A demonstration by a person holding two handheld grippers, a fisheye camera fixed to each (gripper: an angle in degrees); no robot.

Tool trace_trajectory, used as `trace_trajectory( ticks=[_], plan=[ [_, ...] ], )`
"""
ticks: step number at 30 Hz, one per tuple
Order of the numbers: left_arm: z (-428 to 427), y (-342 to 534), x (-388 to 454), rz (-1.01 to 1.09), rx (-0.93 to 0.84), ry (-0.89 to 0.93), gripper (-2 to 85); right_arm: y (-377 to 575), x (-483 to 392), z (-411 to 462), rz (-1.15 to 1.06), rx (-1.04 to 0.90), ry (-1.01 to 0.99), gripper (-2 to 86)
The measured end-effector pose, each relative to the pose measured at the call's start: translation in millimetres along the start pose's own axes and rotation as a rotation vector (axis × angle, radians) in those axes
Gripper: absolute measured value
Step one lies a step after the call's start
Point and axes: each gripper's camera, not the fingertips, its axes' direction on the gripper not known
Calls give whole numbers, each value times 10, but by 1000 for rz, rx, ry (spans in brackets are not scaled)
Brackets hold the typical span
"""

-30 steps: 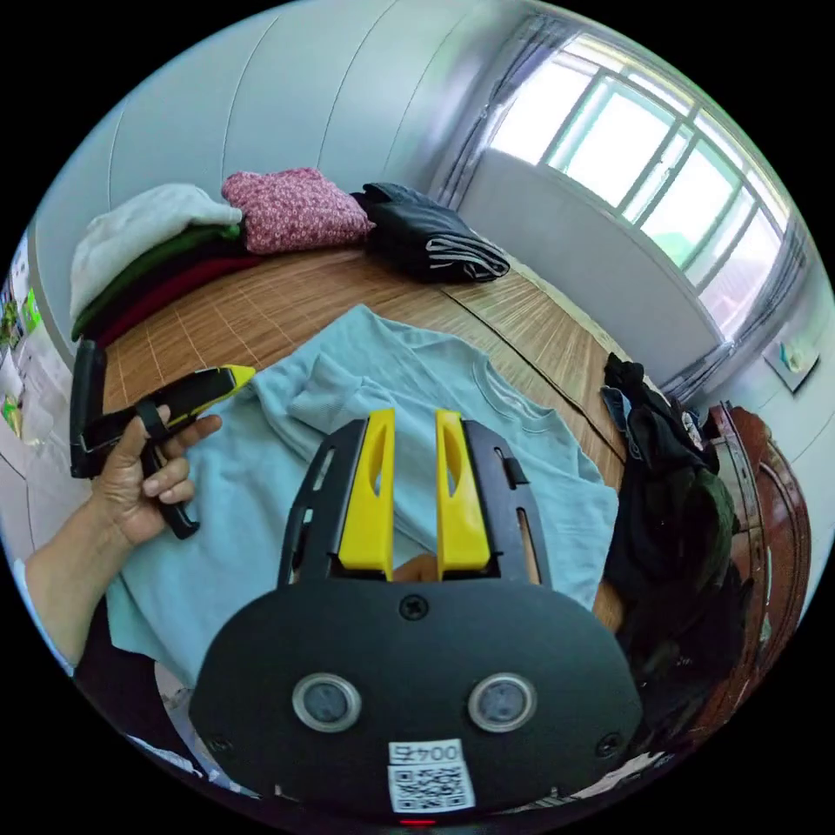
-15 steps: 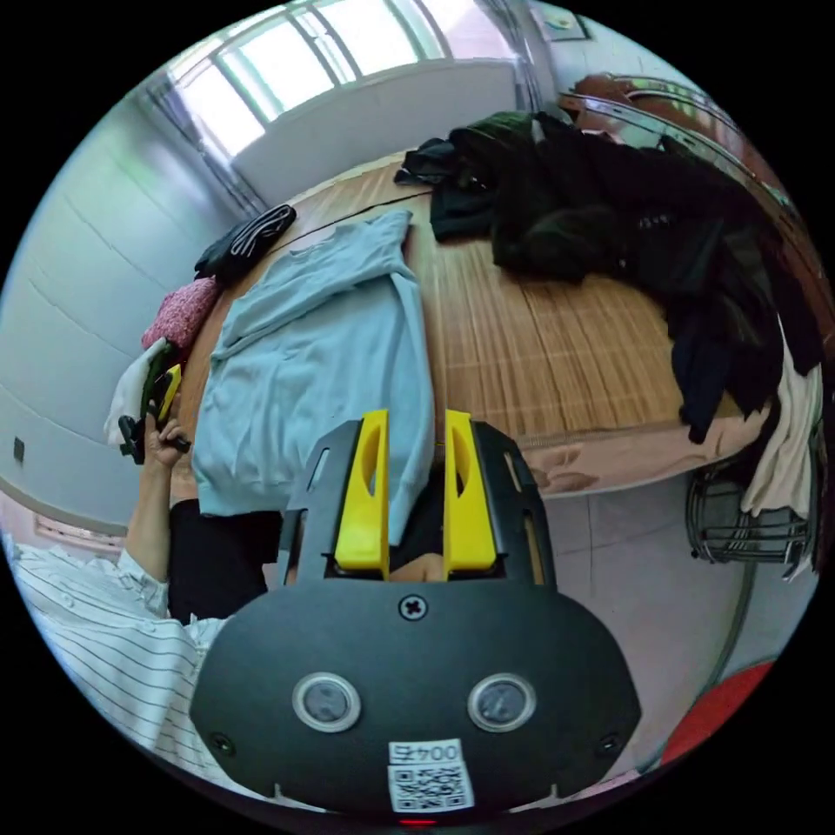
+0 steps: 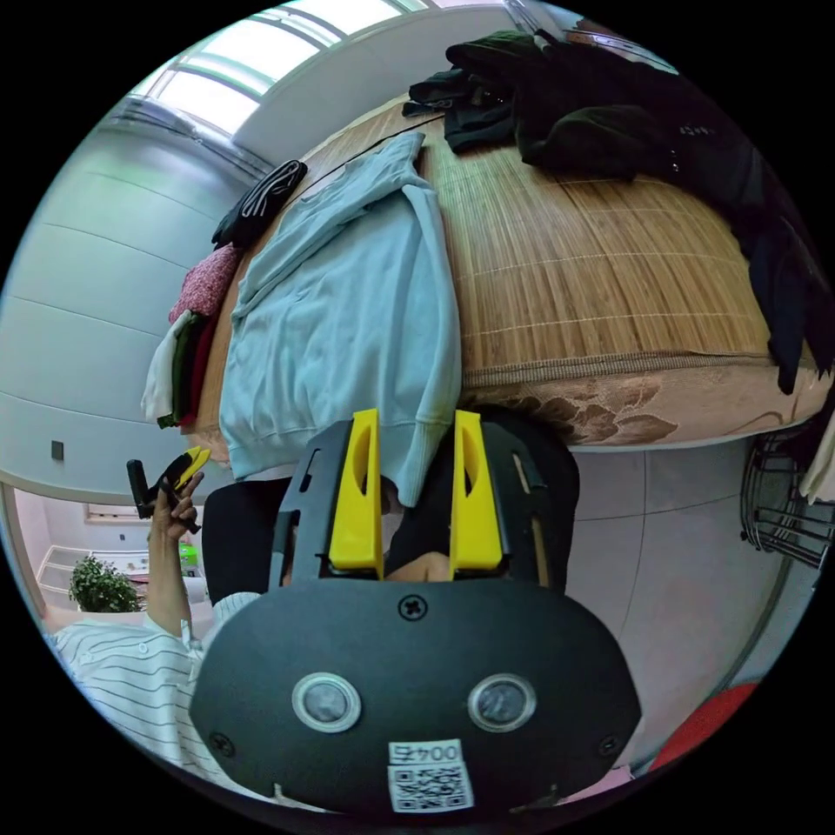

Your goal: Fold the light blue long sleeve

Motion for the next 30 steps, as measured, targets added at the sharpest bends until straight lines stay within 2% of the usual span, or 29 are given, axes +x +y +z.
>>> trace_trajectory(
  ticks=[9, 12, 14, 17, 21, 26, 30],
  plan=[
    [806, -127, -99, -144, -149, 112, 181, 55, 261, -103, 65, -6, -45, 124],
    [977, -141, -132, -200, -161, 236, 126, 42, 166, -39, 17, -63, 14, 93],
    [782, -170, -97, -181, -78, 191, 74, 40, 46, -70, -46, -83, 148, 47],
    [362, -207, -218, -168, 21, 182, 69, 70, 121, -316, -56, -17, 138, 37],
    [166, -217, -537, -203, -2, 187, 72, 118, 420, -356, 11, -50, 109, 35],
    [-14, -208, -797, -229, 53, 199, 84, 208, 520, -437, 41, -51, 38, 35],
    [173, -364, -785, -205, -19, 202, 117, 184, 489, -506, 13, -64, 44, 37]
  ],
)
